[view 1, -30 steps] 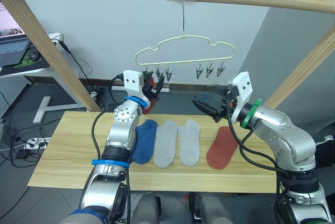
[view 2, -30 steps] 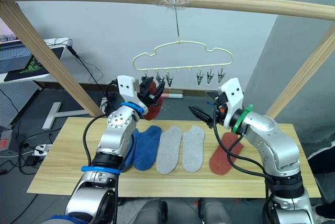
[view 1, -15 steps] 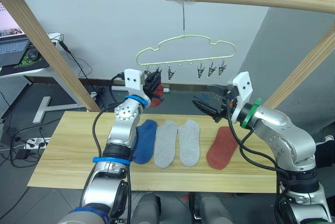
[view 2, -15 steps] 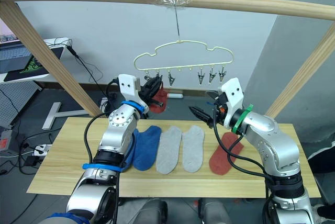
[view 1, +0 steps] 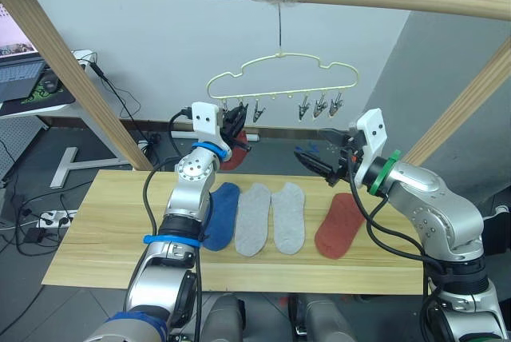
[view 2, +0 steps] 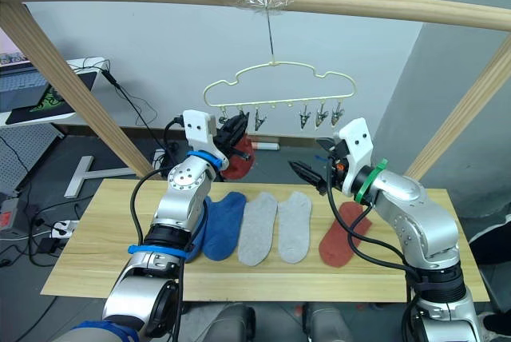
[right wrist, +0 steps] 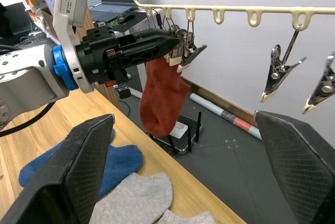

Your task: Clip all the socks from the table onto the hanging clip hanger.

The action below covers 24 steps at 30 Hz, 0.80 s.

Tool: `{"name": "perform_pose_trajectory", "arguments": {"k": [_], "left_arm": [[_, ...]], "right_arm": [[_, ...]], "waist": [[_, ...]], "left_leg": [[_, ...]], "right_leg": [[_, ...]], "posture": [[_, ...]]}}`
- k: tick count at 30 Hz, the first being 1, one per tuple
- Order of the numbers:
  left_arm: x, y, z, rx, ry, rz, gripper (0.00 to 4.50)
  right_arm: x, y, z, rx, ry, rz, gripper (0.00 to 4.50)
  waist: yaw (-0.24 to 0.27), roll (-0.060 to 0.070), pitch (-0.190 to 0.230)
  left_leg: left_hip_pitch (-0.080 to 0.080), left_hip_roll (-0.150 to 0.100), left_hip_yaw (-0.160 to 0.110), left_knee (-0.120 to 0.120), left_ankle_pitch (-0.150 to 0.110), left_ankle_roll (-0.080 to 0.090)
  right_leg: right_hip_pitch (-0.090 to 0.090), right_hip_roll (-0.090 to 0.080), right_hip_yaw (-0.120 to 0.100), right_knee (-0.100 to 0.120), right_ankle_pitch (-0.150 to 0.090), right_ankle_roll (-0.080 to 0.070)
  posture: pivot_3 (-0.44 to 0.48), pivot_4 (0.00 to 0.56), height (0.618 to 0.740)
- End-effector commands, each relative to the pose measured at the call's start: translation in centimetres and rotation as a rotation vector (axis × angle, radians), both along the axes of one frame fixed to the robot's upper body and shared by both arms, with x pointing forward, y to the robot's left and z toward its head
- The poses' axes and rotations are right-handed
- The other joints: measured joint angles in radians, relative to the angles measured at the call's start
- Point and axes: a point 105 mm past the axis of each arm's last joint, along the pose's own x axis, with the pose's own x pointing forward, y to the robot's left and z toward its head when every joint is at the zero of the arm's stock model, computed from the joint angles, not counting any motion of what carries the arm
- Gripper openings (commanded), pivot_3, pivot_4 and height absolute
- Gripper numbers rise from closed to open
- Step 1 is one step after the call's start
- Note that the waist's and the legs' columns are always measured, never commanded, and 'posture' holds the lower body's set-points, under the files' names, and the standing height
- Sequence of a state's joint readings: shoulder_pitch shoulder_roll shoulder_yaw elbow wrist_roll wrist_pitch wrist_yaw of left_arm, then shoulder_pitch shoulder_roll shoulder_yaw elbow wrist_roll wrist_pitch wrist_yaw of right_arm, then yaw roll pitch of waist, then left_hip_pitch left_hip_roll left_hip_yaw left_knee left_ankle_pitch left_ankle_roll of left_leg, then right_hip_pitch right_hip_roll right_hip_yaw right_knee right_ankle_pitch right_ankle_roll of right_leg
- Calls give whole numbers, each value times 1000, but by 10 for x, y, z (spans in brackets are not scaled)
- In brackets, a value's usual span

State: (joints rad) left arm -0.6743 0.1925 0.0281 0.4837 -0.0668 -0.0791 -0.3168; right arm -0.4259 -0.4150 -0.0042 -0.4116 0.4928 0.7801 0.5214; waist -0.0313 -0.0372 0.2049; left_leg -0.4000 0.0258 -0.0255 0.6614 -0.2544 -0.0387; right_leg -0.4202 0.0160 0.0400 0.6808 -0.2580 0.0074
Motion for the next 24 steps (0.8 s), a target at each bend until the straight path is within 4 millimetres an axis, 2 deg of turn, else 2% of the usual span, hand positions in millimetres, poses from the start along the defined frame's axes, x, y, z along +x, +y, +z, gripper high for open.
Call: {"name": "perform_pose_trajectory", "arguments": {"k": [1, 4, 9, 13, 24], "left_arm": [[-2, -5, 15, -4, -62, -15, 343], [-2, -6, 15, -8, -62, -21, 343], [-2, -5, 16, -4, -68, -11, 1855], [-3, -5, 15, -8, -65, -9, 2806], [-4, -7, 17, -11, -72, -19, 2806]], "right_arm": [[-2, -1, 17, 9, -64, 2, 4500], [-2, -1, 16, 8, -64, 3, 4500], [-2, -1, 16, 7, -64, 6, 4500], [-3, -1, 15, 3, -57, 9, 4500], [-3, -1, 14, 6, -58, 6, 4500]], "waist": [[0, 0, 0], [0, 0, 0], [0, 0, 0], [0, 0, 0], [0, 0, 0]], "left_leg": [[0, 0, 0, 0, 0, 0], [0, 0, 0, 0, 0, 0], [0, 0, 0, 0, 0, 0], [0, 0, 0, 0, 0, 0], [0, 0, 0, 0, 0, 0]], "right_leg": [[0, 0, 0, 0, 0, 0], [0, 0, 0, 0, 0, 0], [0, 0, 0, 0, 0, 0], [0, 0, 0, 0, 0, 0], [0, 0, 0, 0, 0, 0]], "posture": [[-42, 180, 740], [-42, 180, 740], [-41, 176, 740], [-41, 175, 740], [-41, 171, 740]]}}
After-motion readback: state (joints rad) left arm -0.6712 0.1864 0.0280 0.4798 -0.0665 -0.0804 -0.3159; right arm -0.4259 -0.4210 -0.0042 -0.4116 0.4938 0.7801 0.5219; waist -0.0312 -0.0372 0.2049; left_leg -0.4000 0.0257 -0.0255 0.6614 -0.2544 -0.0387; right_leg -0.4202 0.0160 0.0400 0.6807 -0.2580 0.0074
